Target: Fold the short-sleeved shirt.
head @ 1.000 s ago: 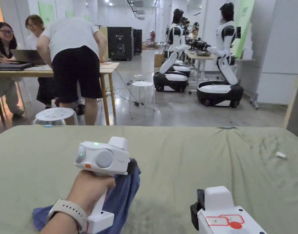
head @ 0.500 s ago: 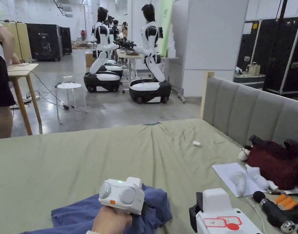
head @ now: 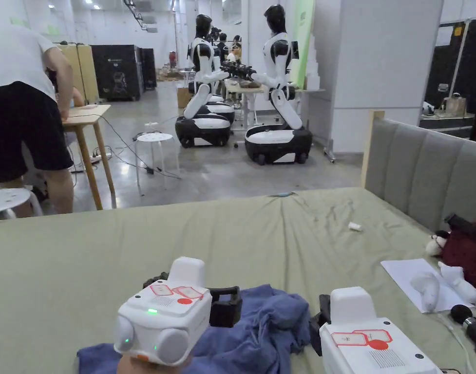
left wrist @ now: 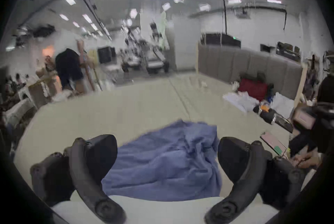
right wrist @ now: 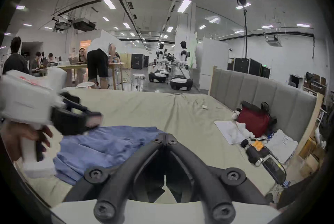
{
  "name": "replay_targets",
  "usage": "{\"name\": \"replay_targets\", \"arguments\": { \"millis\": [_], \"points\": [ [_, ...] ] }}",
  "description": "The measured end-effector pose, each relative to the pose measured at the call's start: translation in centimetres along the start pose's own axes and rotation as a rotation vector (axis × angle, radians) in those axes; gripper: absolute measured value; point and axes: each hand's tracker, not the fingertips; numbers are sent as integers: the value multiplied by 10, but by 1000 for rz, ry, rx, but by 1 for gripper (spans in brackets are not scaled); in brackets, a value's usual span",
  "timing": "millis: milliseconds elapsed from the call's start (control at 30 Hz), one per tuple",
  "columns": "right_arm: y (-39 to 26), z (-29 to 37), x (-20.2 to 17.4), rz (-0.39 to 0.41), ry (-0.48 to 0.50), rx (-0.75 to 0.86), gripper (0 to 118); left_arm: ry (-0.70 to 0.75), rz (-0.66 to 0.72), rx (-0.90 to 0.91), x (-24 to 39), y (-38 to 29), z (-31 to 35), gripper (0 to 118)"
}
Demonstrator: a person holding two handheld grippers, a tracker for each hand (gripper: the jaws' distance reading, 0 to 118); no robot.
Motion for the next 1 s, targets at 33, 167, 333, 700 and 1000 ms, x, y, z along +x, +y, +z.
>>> {"name": "replay_targets", "arguments": {
  "millis": [33,167,333,700,1000],
  "points": [
    [3,2,-9,7,18,10,0,28,-3,27,-12,0,23,114],
    [19,9,-51,32,92,35,0,180,54,49,-64,-22,113,115],
    [26,12,-93,56,163,63,0,312,189,-15,-109,-66,168,38],
    [18,-2,-99,65,185,41,0,251,251,-316,-169,-65,67,0],
    [-10,-44,-65,45,133,-18,0,183,293,-597,-218,-62,-93,0]
  ]
}}
